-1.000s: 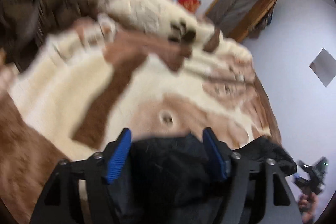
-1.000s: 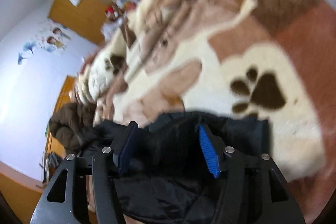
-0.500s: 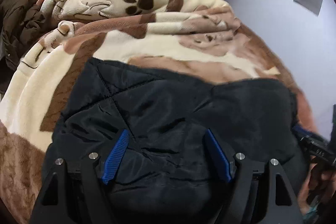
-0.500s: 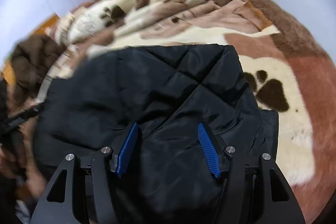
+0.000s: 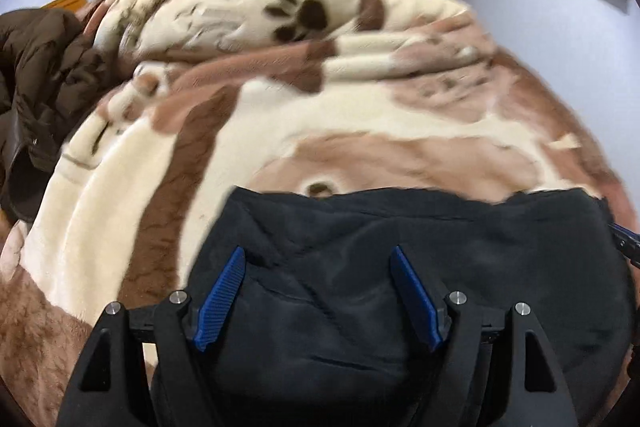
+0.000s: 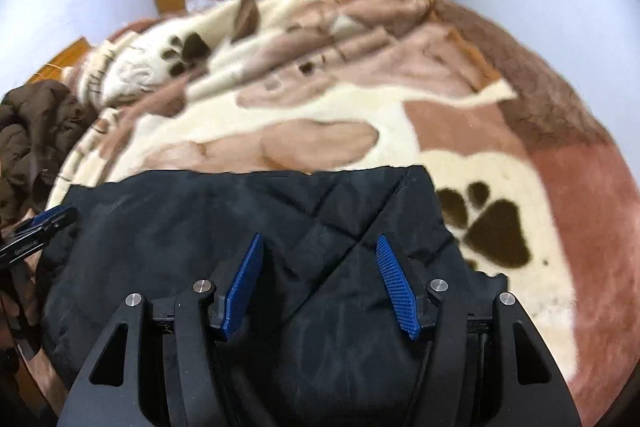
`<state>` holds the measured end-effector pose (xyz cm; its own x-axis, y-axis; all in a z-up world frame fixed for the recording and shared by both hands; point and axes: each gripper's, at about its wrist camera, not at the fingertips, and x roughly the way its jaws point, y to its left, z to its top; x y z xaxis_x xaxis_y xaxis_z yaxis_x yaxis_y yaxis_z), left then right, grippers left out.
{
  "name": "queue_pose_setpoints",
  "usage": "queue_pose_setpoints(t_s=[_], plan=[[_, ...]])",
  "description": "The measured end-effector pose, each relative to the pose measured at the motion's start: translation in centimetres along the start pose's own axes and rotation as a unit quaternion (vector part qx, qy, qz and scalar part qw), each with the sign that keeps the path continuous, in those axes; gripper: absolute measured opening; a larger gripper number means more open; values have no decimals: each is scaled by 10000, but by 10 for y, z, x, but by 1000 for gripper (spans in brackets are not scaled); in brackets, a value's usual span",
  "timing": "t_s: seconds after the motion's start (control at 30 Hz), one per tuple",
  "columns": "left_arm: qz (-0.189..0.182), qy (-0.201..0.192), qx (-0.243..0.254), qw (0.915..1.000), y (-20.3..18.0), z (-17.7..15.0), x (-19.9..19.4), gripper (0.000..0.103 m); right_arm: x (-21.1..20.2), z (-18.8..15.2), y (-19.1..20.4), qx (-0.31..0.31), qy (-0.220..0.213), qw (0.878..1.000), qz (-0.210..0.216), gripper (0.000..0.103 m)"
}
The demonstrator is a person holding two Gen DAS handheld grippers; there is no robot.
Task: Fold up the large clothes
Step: 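Fold the held hem toward the hood with both tools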
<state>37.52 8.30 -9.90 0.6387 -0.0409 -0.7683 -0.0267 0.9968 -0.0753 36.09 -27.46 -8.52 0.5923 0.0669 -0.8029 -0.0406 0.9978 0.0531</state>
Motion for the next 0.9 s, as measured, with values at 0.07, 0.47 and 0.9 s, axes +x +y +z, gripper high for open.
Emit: queue_pose_setpoints(t_s=[0.07, 0.47, 0.9], plan=[[-117, 19, -172, 9998, 5, -2, 11, 78, 26, -5, -11, 57, 154, 9997, -201, 60], [65, -307, -186, 9993, -1, -19, 47, 80, 53, -24, -18, 256, -149, 9991, -308, 60], [-978, -717, 432, 9917, -74, 9, -52, 60, -41, -1, 52, -314, -848, 9952, 385, 59]])
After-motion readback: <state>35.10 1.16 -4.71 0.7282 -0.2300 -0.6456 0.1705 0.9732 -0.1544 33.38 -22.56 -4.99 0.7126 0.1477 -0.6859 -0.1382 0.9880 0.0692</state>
